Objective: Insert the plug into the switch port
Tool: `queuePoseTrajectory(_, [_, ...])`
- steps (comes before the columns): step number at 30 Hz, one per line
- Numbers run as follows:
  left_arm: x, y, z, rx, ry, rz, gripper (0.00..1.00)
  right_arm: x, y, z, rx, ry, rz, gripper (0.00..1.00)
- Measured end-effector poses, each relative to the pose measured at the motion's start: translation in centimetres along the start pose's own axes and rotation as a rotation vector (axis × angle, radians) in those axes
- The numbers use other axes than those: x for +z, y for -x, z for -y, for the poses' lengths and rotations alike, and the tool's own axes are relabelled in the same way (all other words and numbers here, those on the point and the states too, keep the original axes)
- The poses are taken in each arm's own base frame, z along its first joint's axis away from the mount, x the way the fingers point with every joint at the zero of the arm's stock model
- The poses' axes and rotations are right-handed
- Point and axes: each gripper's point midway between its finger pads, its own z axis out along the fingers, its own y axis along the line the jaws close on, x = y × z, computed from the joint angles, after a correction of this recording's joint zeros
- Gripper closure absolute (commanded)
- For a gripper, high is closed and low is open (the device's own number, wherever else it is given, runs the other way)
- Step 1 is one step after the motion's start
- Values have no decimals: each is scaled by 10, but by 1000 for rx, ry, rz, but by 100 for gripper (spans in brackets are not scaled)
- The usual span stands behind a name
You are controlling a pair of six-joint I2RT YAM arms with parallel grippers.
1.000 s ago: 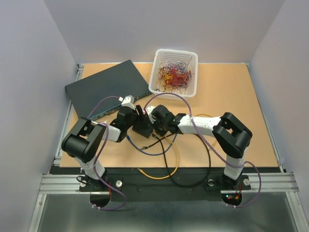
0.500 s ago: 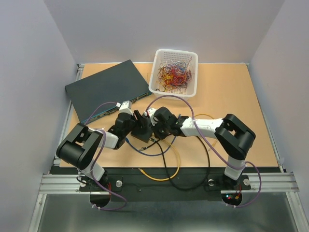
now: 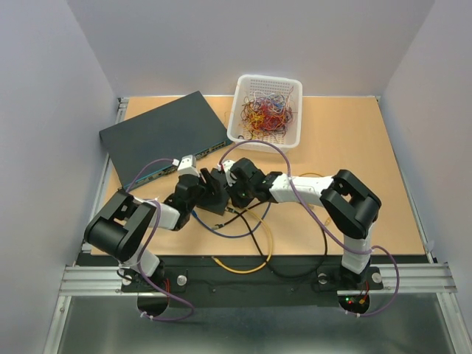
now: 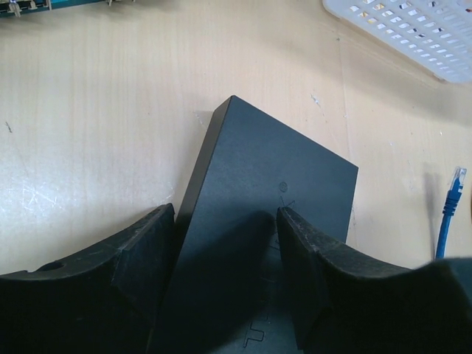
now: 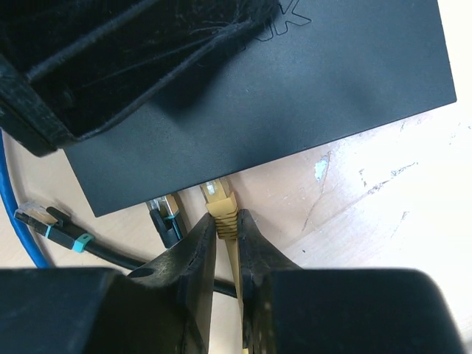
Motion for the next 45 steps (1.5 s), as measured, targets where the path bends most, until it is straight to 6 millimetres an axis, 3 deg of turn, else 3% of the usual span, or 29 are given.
queuePoseTrajectory(6, [6, 2, 2, 23, 10, -11, 28, 1, 3, 1, 13, -2, 15, 100])
queuePoseTrajectory(12, [26, 13, 5, 45, 12, -31, 28, 5, 8, 5, 44, -22, 43, 100])
queuePoseTrajectory(25, [51, 38, -8, 34, 41, -71, 28, 24, 29, 0, 95, -1, 92, 99])
queuePoseTrajectory(30, [59, 42, -8, 32, 36, -78, 28, 27, 33, -1, 102, 0, 102, 83])
queuePoseTrajectory(33, [62, 44, -7, 27, 26, -90, 28, 27, 35, 1, 103, -10, 110, 66])
queuePoseTrajectory(40, [61, 41, -2, 3, -6, -146, 27, 28, 51, 4, 94, -47, 177, 54])
queuePoseTrajectory(45, [56, 41, -4, -11, 5, -194, 27, 7, 68, 1, 85, -48, 237, 52])
